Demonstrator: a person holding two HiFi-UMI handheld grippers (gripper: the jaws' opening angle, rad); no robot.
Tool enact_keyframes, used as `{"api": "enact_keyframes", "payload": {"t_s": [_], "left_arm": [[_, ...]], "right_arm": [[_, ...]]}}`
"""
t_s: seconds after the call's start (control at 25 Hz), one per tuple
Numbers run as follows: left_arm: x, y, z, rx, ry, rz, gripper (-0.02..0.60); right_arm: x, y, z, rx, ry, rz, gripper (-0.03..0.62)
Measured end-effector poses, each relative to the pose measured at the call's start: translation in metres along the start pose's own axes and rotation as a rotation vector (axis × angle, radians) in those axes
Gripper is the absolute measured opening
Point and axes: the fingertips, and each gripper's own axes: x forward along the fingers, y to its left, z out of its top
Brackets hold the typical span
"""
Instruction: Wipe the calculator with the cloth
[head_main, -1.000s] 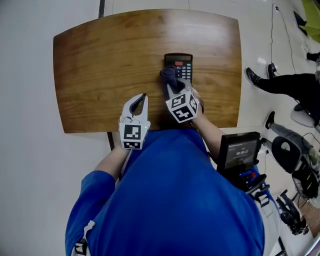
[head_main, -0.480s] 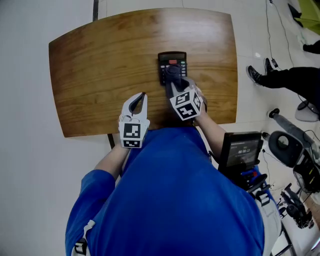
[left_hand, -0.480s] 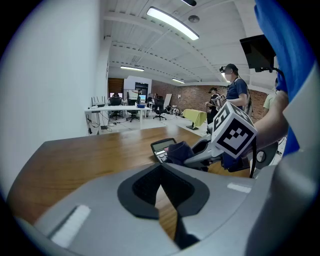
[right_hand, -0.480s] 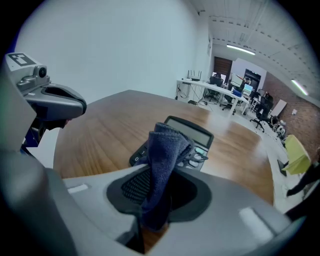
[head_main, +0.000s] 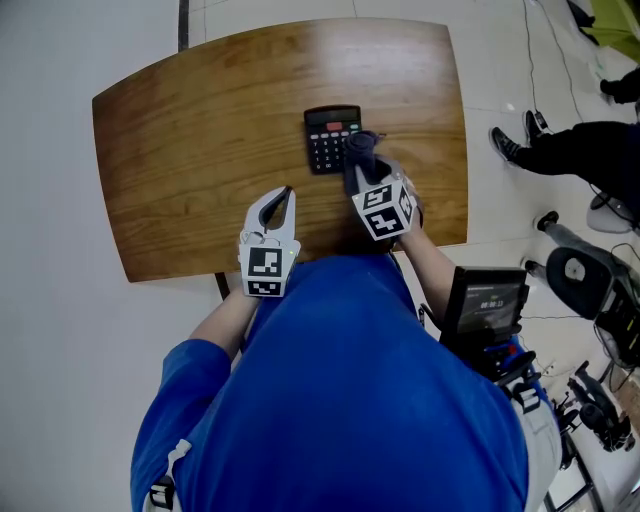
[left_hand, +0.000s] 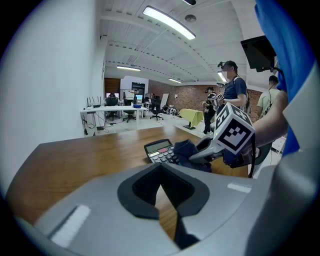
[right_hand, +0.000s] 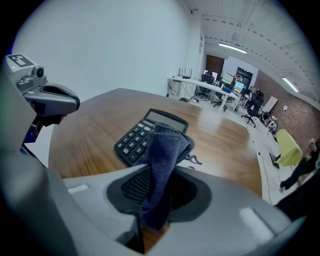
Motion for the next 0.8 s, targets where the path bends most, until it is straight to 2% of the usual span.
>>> {"api": "enact_keyframes", "payload": {"t_s": [0.32, 0.52, 0.8], "left_arm": [[0.001, -0.006, 0.000, 0.003, -0.008, 0.001, 0.006], [-0.019, -0.013, 0.009, 0.006, -0.019, 0.009, 0.006], [-0.022, -0.013, 0.011, 0.013, -0.031, -0.005, 0.006]], "right_arm": [[-0.002, -0.014, -0.013, 0.021, 0.013, -0.031, 0.094], [-0.022, -0.009, -0.010, 0.023, 0.006, -0.036, 0.094], [-0.031, -0.002, -0.005, 0.056, -0.015, -0.039, 0.094]]}}
